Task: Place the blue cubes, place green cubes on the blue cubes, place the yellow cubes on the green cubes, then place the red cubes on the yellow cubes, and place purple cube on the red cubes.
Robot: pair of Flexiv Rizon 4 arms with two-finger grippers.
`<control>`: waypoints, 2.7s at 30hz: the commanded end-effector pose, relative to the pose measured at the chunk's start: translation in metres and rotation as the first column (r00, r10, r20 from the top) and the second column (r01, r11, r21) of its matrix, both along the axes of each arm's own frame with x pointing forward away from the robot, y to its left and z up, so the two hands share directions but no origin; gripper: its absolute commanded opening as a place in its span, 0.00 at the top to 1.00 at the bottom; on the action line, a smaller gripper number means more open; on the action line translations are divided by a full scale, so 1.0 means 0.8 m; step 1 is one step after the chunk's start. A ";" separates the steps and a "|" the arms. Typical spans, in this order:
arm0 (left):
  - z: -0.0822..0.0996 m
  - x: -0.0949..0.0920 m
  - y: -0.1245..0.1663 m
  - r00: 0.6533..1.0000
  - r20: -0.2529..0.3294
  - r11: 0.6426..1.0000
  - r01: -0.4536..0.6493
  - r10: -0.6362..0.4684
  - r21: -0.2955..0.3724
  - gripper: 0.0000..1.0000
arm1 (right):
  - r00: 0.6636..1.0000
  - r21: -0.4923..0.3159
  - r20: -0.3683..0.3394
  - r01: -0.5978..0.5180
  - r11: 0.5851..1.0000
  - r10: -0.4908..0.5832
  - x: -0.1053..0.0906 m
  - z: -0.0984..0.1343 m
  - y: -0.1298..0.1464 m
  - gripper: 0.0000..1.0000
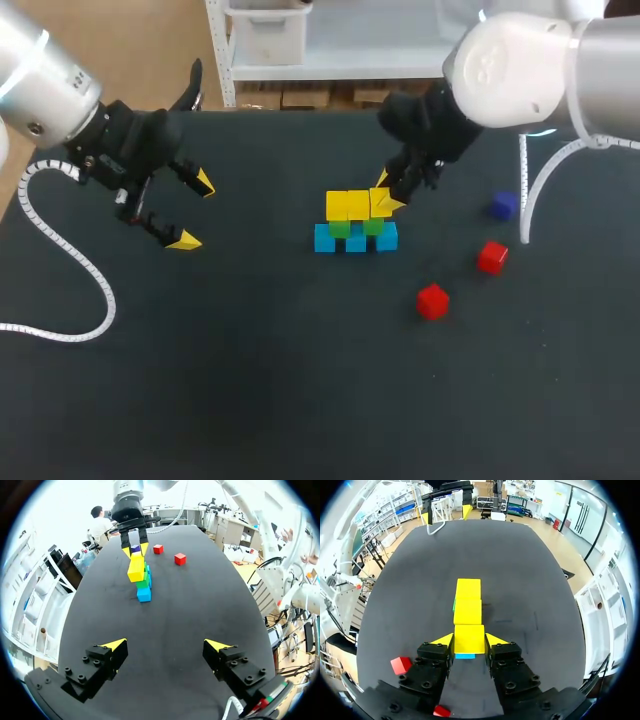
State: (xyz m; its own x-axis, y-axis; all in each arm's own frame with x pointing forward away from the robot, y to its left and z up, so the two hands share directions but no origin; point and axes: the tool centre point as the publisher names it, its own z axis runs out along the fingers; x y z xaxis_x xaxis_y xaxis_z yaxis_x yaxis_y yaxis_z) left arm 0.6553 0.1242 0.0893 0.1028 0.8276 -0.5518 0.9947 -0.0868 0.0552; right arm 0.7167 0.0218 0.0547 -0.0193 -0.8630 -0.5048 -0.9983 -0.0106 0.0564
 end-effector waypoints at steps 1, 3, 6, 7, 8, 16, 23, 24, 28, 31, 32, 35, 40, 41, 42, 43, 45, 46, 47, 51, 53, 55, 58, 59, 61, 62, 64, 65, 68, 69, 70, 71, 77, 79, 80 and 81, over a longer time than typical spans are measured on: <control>-0.001 0.001 0.001 1.000 0.001 1.000 0.003 -0.003 -0.002 0.00 | 1.000 0.002 -0.004 -0.002 1.000 0.002 0.002 -0.001 0.001 1.00; -0.001 0.001 0.001 1.000 0.001 1.000 0.003 -0.003 -0.002 0.00 | 1.000 0.002 -0.005 -0.003 1.000 0.003 0.002 -0.001 0.001 1.00; -0.001 0.001 0.001 1.000 0.001 1.000 0.003 -0.003 -0.002 0.00 | 1.000 0.002 -0.005 -0.002 1.000 0.002 0.002 -0.001 0.001 1.00; -0.001 0.001 0.001 1.000 0.001 1.000 0.003 -0.003 -0.002 0.00 | 1.000 0.002 -0.005 -0.002 1.000 0.002 0.002 -0.001 0.001 1.00; -0.001 0.001 0.001 1.000 0.001 1.000 0.003 -0.003 -0.002 0.00 | 1.000 0.002 -0.005 -0.002 1.000 0.002 0.002 -0.001 0.001 1.00; -0.001 0.001 0.001 1.000 0.001 1.000 0.003 -0.003 -0.002 0.00 | 1.000 0.004 -0.010 -0.006 1.000 0.006 0.001 -0.002 0.001 0.91; -0.001 0.001 0.001 1.000 0.001 1.000 0.003 -0.003 -0.002 0.00 | 1.000 0.007 -0.011 -0.004 1.000 0.004 0.000 -0.003 0.001 0.84; -0.001 0.001 0.001 1.000 0.001 1.000 0.003 -0.003 -0.002 0.00 | 1.000 0.008 -0.011 -0.004 1.000 0.004 0.000 -0.003 0.001 0.83; -0.001 0.001 0.001 1.000 0.001 1.000 0.003 -0.003 -0.002 0.00 | 1.000 0.009 -0.010 -0.005 1.000 0.005 0.000 -0.003 0.001 0.75; -0.001 0.001 0.001 1.000 0.001 1.000 0.003 -0.003 -0.002 0.00 | 1.000 0.010 -0.009 -0.007 1.000 0.007 -0.001 -0.003 0.002 0.64; -0.001 0.001 0.001 1.000 0.001 1.000 0.003 -0.003 -0.002 0.00 | 1.000 0.011 -0.010 -0.007 1.000 0.007 -0.001 -0.003 0.002 0.61; -0.001 0.001 0.001 1.000 0.001 1.000 0.003 -0.003 -0.002 0.00 | 1.000 0.012 -0.010 -0.008 1.000 0.008 -0.001 -0.003 0.002 0.54; -0.001 0.001 0.001 1.000 0.001 1.000 0.003 -0.003 -0.002 0.00 | 1.000 0.013 -0.011 -0.011 1.000 0.011 -0.002 -0.003 0.003 0.39; -0.001 0.001 0.001 1.000 0.001 1.000 0.003 -0.003 -0.002 0.00 | 1.000 0.013 -0.011 -0.011 1.000 0.012 -0.002 -0.003 0.003 0.28; -0.001 0.001 0.001 1.000 0.001 1.000 0.003 -0.003 -0.002 0.00 | 1.000 0.013 -0.011 -0.012 1.000 0.012 -0.002 -0.003 0.003 0.05; -0.001 0.001 0.001 1.000 0.001 1.000 0.003 -0.003 -0.002 0.00 | 1.000 0.013 -0.011 -0.011 1.000 0.012 -0.002 -0.002 0.003 0.00; -0.001 0.001 0.001 1.000 0.001 1.000 0.003 -0.003 -0.002 0.00 | 1.000 0.014 -0.011 -0.009 1.000 0.009 -0.003 -0.001 0.003 0.00; -0.001 0.001 0.001 1.000 0.001 1.000 0.003 -0.003 -0.002 0.00 | 1.000 0.015 -0.010 -0.008 1.000 0.008 -0.004 0.001 0.003 0.00; -0.001 0.001 0.001 1.000 0.001 1.000 0.003 -0.003 -0.002 0.00 | 1.000 0.017 -0.009 -0.006 1.000 0.007 -0.004 0.002 0.002 0.00; -0.001 0.001 0.001 1.000 0.001 1.000 0.003 -0.003 -0.002 0.00 | 1.000 0.025 0.001 0.004 1.000 -0.004 -0.006 0.010 -0.004 0.00; -0.001 0.001 0.001 1.000 0.001 1.000 0.003 -0.003 -0.002 0.00 | 1.000 0.029 0.009 0.009 1.000 -0.010 -0.006 0.015 -0.009 0.00; -0.001 0.001 0.001 1.000 0.001 1.000 0.003 -0.003 -0.002 0.00 | 1.000 0.030 0.019 0.017 0.999 -0.018 -0.007 0.020 -0.016 0.00; -0.001 0.001 0.001 1.000 0.001 1.000 0.003 -0.003 -0.002 0.00 | 0.999 0.041 0.034 0.032 0.999 -0.033 -0.009 0.028 -0.031 0.00; -0.001 0.001 0.001 1.000 0.001 1.000 0.003 -0.003 -0.002 0.00 | 0.999 0.041 0.037 0.032 0.999 -0.033 -0.010 0.031 -0.037 0.00; -0.001 0.001 0.001 1.000 0.001 1.000 0.003 -0.003 -0.002 0.00 | 0.998 0.051 0.052 0.021 0.998 -0.023 -0.013 0.037 -0.049 0.00; -0.001 0.001 0.001 1.000 0.001 1.000 0.003 -0.003 -0.002 0.00 | 0.998 0.053 0.052 0.016 0.998 -0.018 -0.015 0.039 -0.054 0.00; -0.001 0.001 0.001 1.000 0.001 1.000 0.003 -0.003 -0.002 0.00 | 0.999 0.053 0.049 -0.026 0.998 0.023 -0.019 0.040 -0.066 0.00; -0.001 0.001 0.001 1.000 0.001 1.000 0.003 -0.003 -0.002 0.00 | 0.999 0.047 0.051 -0.020 0.999 0.018 -0.021 0.041 -0.071 0.00; -0.001 0.001 0.001 1.000 0.001 1.000 0.003 -0.003 -0.002 0.00 | 0.997 0.065 0.055 -0.052 0.997 0.048 -0.026 0.043 -0.086 0.00; -0.001 0.001 0.001 1.000 0.001 1.000 0.003 -0.003 -0.002 0.00 | 0.996 0.060 0.066 -0.070 0.996 0.066 -0.028 0.043 -0.091 0.00; -0.001 0.001 0.001 1.000 0.001 1.000 0.003 -0.003 -0.002 0.00 | 0.993 0.064 0.072 -0.099 0.993 0.095 -0.030 0.043 -0.095 0.00; -0.001 0.001 0.001 1.000 0.001 1.000 0.003 -0.003 -0.002 0.00 | 0.993 0.063 0.071 -0.097 0.993 0.093 -0.032 0.043 -0.100 0.00; -0.001 0.001 0.001 1.000 0.001 1.000 0.003 -0.003 -0.002 0.00 | 0.956 0.084 0.094 -0.287 0.954 0.279 -0.039 0.041 -0.127 0.00; -0.001 0.001 0.001 1.000 0.001 1.000 0.003 -0.003 -0.002 0.00 | 0.940 0.067 0.092 -0.336 0.939 0.330 -0.040 0.041 -0.137 0.00; -0.001 0.001 0.001 1.000 0.001 1.000 0.003 -0.003 -0.002 0.00 | 0.930 0.058 0.090 -0.362 0.930 0.357 -0.042 0.041 -0.142 0.00; -0.001 0.001 0.001 1.000 0.001 1.000 0.003 -0.003 -0.002 0.00 | 0.919 0.054 0.088 -0.391 0.919 0.385 -0.042 0.041 -0.146 0.00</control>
State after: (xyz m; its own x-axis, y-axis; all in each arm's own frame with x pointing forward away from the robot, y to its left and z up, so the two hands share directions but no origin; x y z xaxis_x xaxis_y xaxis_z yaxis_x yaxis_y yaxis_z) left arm 0.6553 0.1242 0.0892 0.1028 0.8277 -0.5517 0.9947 -0.0868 0.0552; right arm 0.6738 -0.0896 0.0836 0.3224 -0.7800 -0.5363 -0.9358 -0.3481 -0.0563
